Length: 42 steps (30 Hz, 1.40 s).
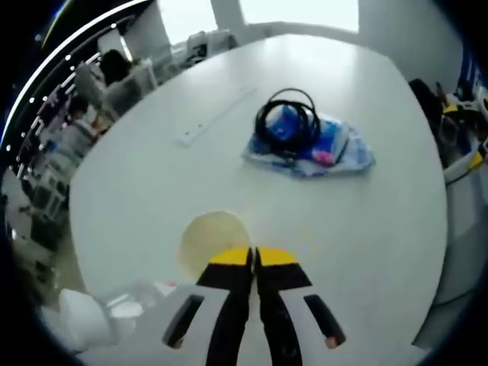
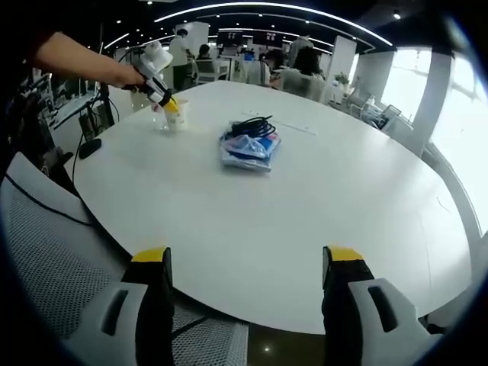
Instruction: Arrange the tabletop items into an orderly group along one side of the table until the central work area is clear of visible clutter.
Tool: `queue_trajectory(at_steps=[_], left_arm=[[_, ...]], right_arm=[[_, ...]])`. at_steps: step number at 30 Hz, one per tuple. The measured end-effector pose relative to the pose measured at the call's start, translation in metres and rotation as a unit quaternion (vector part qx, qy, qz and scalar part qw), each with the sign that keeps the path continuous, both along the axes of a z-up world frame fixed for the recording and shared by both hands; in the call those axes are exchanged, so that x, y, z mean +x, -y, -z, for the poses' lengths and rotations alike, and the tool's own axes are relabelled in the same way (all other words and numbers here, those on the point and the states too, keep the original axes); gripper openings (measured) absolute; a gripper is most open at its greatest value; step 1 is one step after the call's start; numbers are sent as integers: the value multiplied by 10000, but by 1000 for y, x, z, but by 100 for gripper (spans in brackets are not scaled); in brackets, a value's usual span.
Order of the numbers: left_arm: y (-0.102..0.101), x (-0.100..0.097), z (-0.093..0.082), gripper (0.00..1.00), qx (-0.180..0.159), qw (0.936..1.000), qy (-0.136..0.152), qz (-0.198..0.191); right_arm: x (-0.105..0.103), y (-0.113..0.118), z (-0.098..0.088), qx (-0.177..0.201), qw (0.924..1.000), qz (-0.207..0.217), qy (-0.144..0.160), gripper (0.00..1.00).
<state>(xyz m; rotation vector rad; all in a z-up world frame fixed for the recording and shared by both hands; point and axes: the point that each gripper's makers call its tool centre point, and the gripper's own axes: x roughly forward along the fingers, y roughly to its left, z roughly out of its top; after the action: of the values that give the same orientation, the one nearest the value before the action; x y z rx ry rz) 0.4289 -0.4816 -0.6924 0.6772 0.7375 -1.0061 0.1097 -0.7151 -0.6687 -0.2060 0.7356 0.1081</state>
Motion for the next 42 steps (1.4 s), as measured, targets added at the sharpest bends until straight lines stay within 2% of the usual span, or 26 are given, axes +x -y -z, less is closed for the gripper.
queue_trajectory(at_steps=[6,11,19,22,26,34,36,42], left_arm=[[-2,-1,3,0,-2,10000,-75,-42],[-4,-2,6,1,110,9999,1,70],[-4,-2,8,2,75,10000,-34,55],[-7,-1,8,13,116,9999,-14,3],[-8,-2,6,16,124,9999,61,27],[-8,-4,-10,24,-74,9996,267,15],[-8,-11,-24,27,-242,9989,397,11],[-14,-28,-40,38,-548,9977,355,-158]], right_arm=[[0,0,0,2,10000,0,-5,80],[-1,0,0,-11,10000,2,-20,79],[0,0,0,-16,10000,4,-21,79],[0,0,0,-15,10000,-4,-12,79],[0,-1,0,-8,10000,-15,0,79],[1,-2,-1,16,10000,-39,21,80],[1,-2,-1,57,10000,-41,40,80],[1,-5,-1,91,9999,-102,41,80]])
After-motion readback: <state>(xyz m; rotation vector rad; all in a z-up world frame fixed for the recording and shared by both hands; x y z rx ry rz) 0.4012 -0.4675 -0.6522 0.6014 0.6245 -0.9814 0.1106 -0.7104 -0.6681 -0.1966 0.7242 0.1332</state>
